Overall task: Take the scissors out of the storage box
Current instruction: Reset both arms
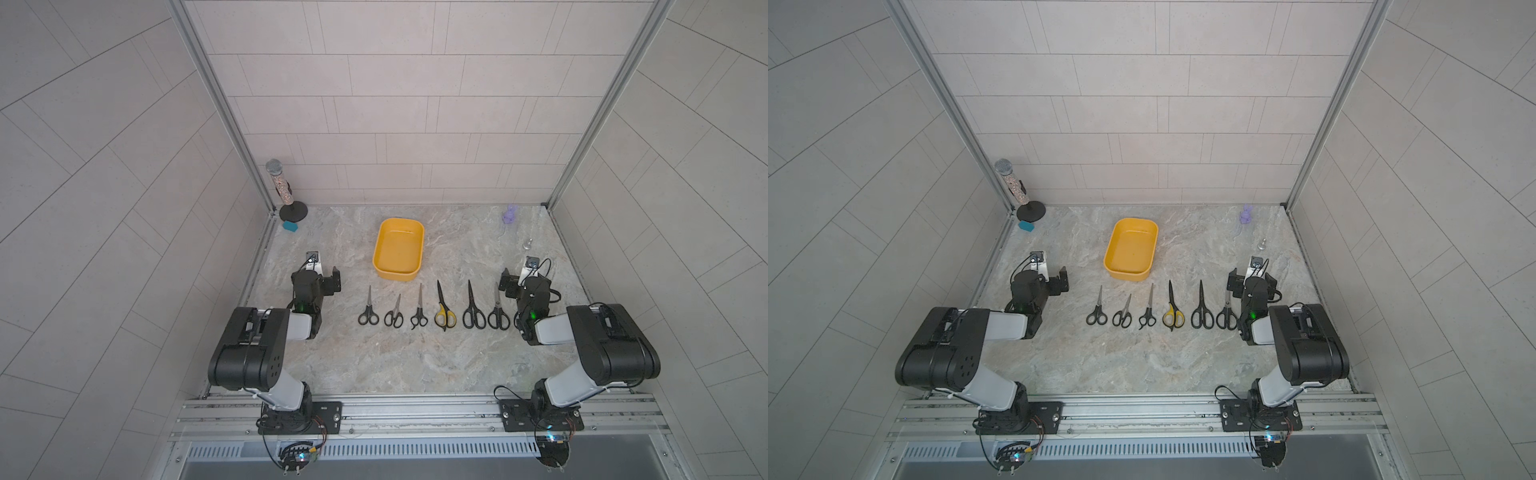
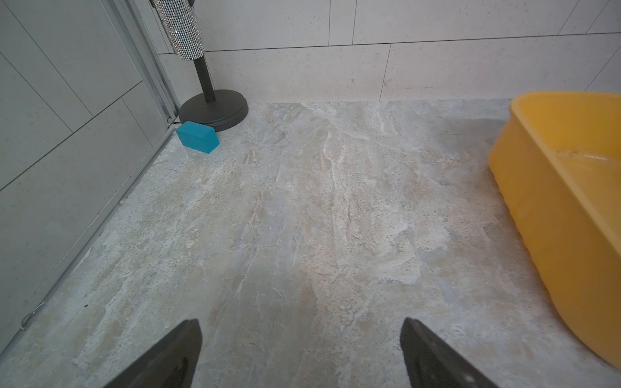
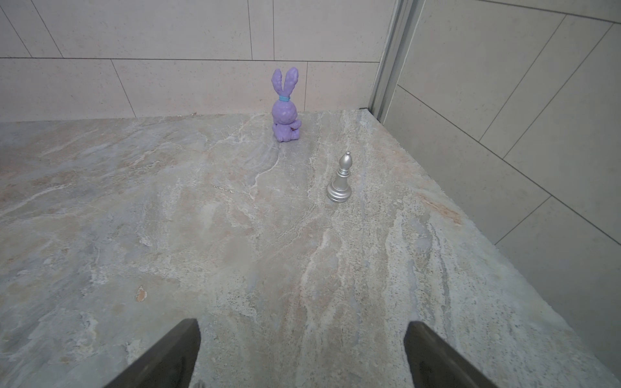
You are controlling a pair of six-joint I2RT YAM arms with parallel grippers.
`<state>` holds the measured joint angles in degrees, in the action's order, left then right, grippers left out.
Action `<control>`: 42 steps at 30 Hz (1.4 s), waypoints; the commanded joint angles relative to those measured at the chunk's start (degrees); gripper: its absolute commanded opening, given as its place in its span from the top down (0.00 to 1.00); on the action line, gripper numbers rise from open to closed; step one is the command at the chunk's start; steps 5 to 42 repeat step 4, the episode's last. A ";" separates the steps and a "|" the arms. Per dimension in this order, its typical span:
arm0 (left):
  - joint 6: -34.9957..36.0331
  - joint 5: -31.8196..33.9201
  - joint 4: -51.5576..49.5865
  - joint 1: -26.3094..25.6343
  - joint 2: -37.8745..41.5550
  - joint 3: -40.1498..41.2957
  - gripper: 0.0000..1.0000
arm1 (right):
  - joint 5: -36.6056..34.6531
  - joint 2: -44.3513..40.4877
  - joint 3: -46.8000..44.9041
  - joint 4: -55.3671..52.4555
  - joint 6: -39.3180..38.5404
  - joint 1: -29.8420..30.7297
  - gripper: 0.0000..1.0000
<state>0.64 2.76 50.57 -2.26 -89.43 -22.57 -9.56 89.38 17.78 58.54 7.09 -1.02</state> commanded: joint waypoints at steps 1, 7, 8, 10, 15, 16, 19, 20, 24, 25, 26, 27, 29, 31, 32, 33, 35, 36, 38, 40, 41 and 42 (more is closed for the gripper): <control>0.68 -0.38 1.11 0.20 -0.40 0.28 0.00 | -1.16 0.00 0.58 0.18 0.38 0.15 0.00; 0.63 -0.04 1.12 0.16 0.37 0.76 0.00 | -1.16 0.00 0.57 0.25 0.41 0.28 0.00; 0.63 -0.04 1.12 0.16 0.37 0.76 0.00 | -1.16 0.00 0.57 0.25 0.41 0.28 0.00; 0.63 -0.04 1.12 0.16 0.37 0.76 0.00 | -1.16 0.00 0.57 0.25 0.41 0.28 0.00; 0.63 -0.04 1.12 0.16 0.37 0.76 0.00 | -1.16 0.00 0.57 0.25 0.41 0.28 0.00; 0.63 -0.04 1.12 0.16 0.37 0.76 0.00 | -1.16 0.00 0.57 0.25 0.41 0.28 0.00; 0.63 -0.04 1.12 0.16 0.37 0.76 0.00 | -1.16 0.00 0.57 0.25 0.41 0.28 0.00; 0.63 -0.04 1.12 0.16 0.37 0.76 0.00 | -1.16 0.00 0.57 0.25 0.41 0.28 0.00; 0.63 -0.04 1.12 0.16 0.37 0.76 0.00 | -1.16 0.00 0.57 0.25 0.41 0.28 0.00; 0.63 -0.04 1.12 0.16 0.37 0.76 0.00 | -1.16 0.00 0.57 0.25 0.41 0.28 0.00; 0.63 -0.04 1.12 0.16 0.37 0.76 0.00 | -1.16 0.00 0.57 0.25 0.41 0.28 0.00; 0.63 -0.04 1.12 0.16 0.37 0.76 0.00 | -1.16 0.00 0.57 0.25 0.41 0.28 0.00; 0.63 -0.04 1.12 0.16 0.37 0.76 0.00 | -1.16 0.00 0.57 0.25 0.41 0.28 0.00; 0.63 -0.04 1.12 0.16 0.37 0.76 0.00 | -1.16 0.00 0.57 0.25 0.41 0.28 0.00; 0.63 -0.04 1.12 0.16 0.37 0.76 0.00 | -1.16 0.00 0.57 0.25 0.41 0.28 0.00; 0.63 -0.04 1.12 0.16 0.37 0.76 0.00 | -1.16 0.00 0.57 0.25 0.41 0.28 0.00; 0.63 -0.04 1.12 0.16 0.37 0.76 0.00 | -1.16 0.00 0.57 0.25 0.41 0.28 0.00; 0.63 -0.04 1.12 0.16 0.37 0.76 0.00 | -1.16 0.00 0.57 0.25 0.41 0.28 0.00; 0.63 -0.04 1.12 0.16 0.37 0.76 0.00 | -1.16 0.00 0.57 0.25 0.41 0.28 0.00; 0.63 -0.04 1.12 0.16 0.37 0.76 0.00 | -1.16 0.00 0.57 0.25 0.41 0.28 0.00; 0.63 -0.04 1.12 0.16 0.37 0.76 0.00 | -1.16 0.00 0.57 0.25 0.41 0.28 0.00; 0.63 -0.04 1.12 0.16 0.37 0.76 0.00 | -1.16 0.00 0.57 0.25 0.41 0.28 0.00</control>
